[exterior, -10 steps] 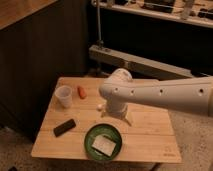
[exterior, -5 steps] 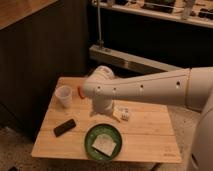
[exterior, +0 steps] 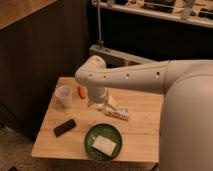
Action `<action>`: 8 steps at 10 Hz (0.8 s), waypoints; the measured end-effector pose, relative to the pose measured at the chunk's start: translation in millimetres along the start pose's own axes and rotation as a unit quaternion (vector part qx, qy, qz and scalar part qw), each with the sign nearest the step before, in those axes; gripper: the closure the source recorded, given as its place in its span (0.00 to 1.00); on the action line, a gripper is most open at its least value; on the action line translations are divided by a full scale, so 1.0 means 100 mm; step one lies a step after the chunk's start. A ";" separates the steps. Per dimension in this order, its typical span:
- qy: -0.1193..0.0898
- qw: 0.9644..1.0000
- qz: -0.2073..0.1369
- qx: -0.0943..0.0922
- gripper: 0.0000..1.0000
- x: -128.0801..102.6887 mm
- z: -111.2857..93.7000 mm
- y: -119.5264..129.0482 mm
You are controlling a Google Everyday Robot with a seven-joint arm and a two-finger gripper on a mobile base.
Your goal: Move the arm in a circular motion
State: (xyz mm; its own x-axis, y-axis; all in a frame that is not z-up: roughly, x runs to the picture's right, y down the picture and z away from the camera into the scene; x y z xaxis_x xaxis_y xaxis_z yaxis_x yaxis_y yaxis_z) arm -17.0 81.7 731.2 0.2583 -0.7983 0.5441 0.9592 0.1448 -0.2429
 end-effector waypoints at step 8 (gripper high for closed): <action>0.057 0.992 0.017 0.109 0.20 1.81 -0.09 0.66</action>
State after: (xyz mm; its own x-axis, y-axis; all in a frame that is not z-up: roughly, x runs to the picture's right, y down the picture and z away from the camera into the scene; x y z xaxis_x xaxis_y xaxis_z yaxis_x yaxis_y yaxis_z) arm 91.7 -58.5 806.7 0.2878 -0.8496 0.4419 0.9555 0.2857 -0.0731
